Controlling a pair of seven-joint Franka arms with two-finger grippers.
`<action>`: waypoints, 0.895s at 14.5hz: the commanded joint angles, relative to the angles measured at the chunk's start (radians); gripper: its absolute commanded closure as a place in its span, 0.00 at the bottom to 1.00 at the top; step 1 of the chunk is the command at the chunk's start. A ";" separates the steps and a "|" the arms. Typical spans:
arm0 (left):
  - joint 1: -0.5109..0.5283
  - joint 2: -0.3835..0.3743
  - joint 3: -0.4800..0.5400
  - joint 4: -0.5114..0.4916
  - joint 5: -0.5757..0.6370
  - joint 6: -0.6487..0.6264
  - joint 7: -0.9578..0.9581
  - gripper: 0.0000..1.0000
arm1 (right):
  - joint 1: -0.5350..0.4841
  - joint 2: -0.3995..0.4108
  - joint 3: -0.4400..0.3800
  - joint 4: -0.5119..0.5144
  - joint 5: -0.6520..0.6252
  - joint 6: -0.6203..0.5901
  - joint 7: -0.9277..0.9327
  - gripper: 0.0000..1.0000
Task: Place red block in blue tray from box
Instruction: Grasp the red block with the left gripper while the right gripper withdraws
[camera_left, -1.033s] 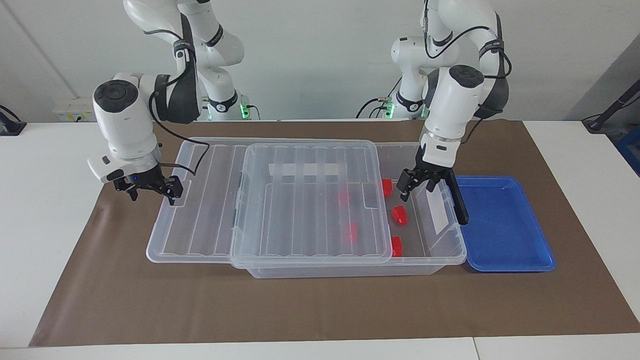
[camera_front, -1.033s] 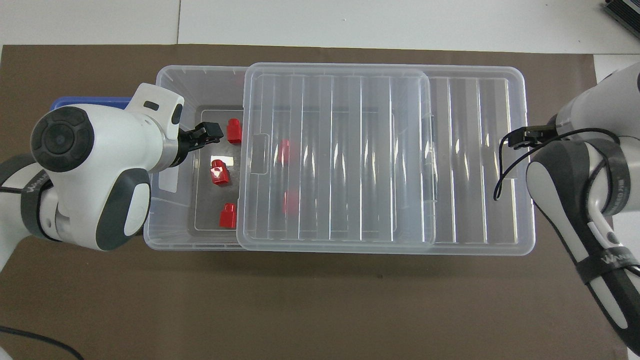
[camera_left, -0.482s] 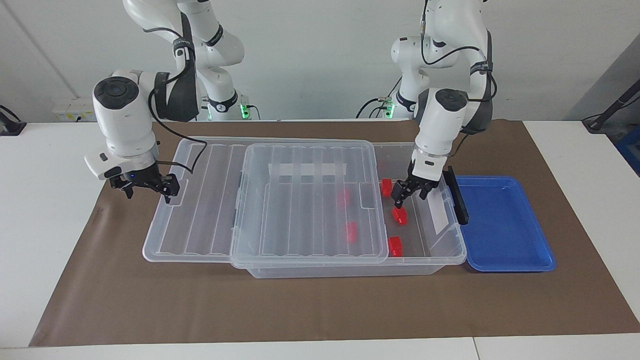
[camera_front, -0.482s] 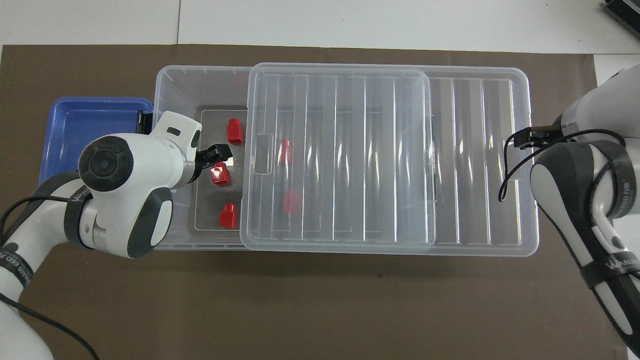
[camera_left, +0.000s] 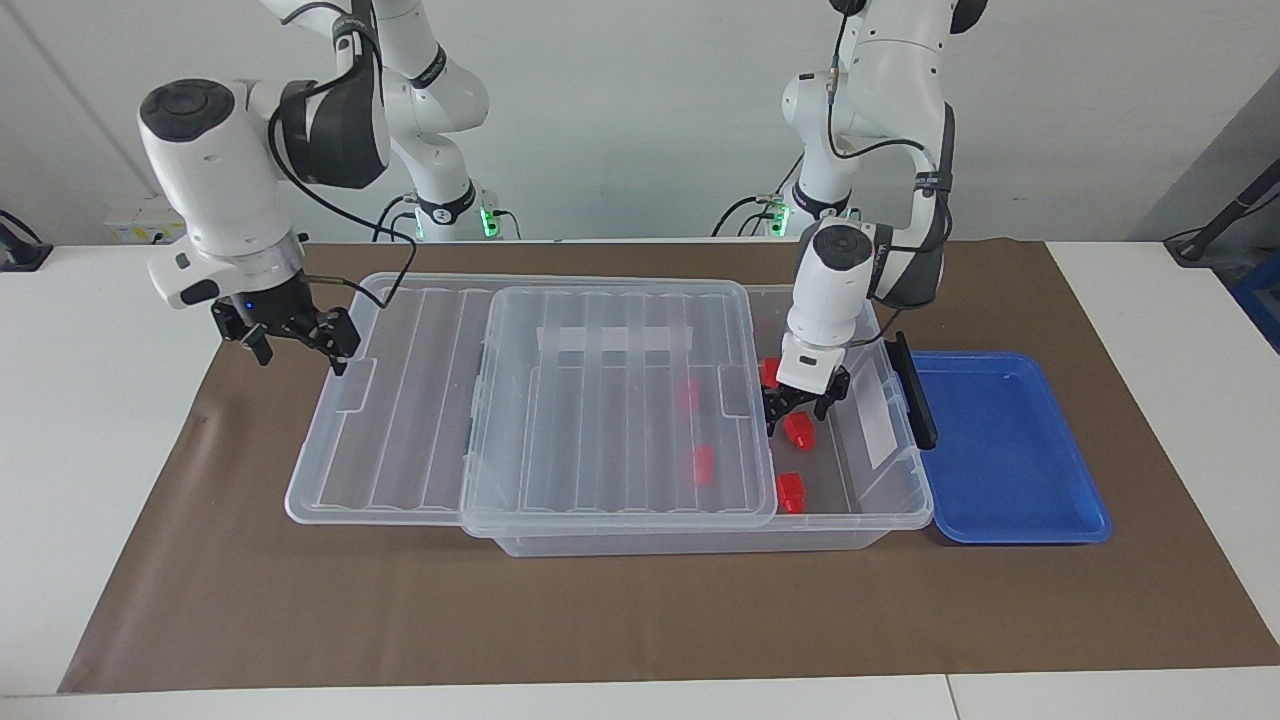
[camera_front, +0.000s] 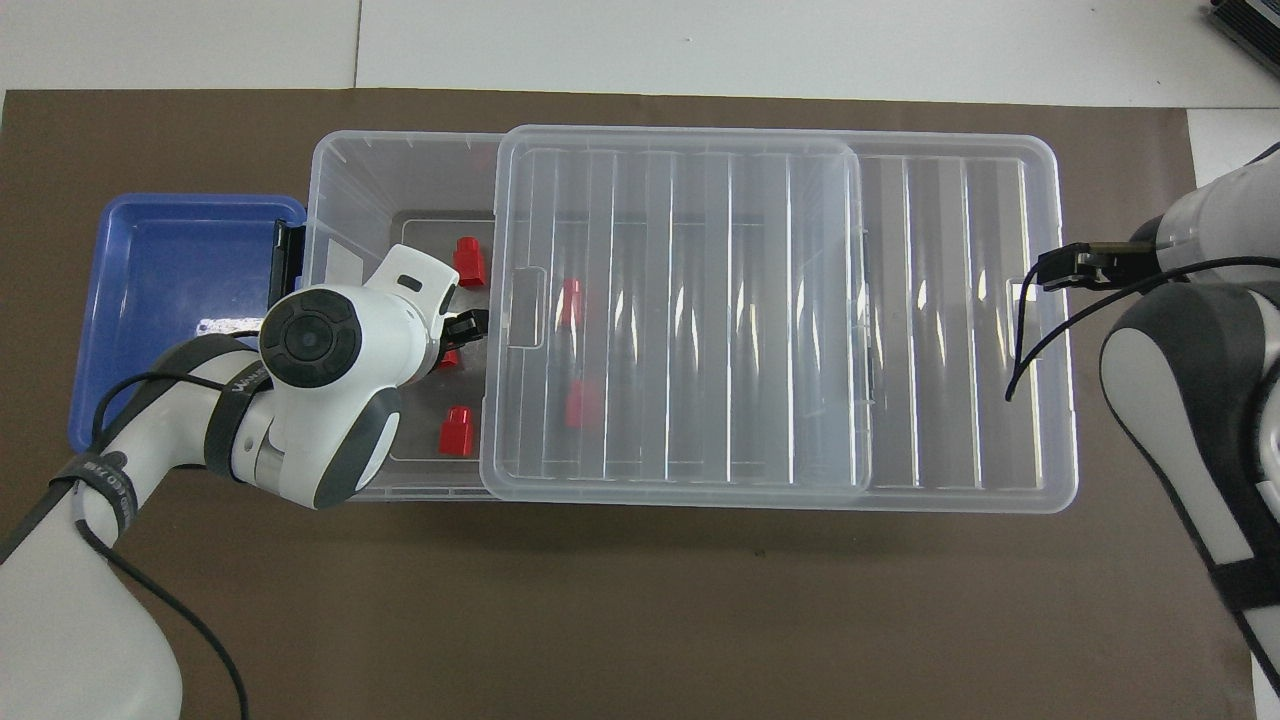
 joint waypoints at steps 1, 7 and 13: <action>-0.012 0.006 0.015 -0.018 0.056 0.024 -0.014 0.00 | -0.014 -0.034 0.003 0.059 0.060 -0.108 0.013 0.00; 0.003 0.004 0.015 -0.023 0.058 0.012 -0.009 1.00 | -0.013 -0.025 0.008 0.179 0.047 -0.275 0.018 0.00; 0.014 -0.033 0.012 0.083 0.050 -0.224 -0.020 1.00 | -0.010 -0.031 0.008 0.170 0.048 -0.278 0.018 0.00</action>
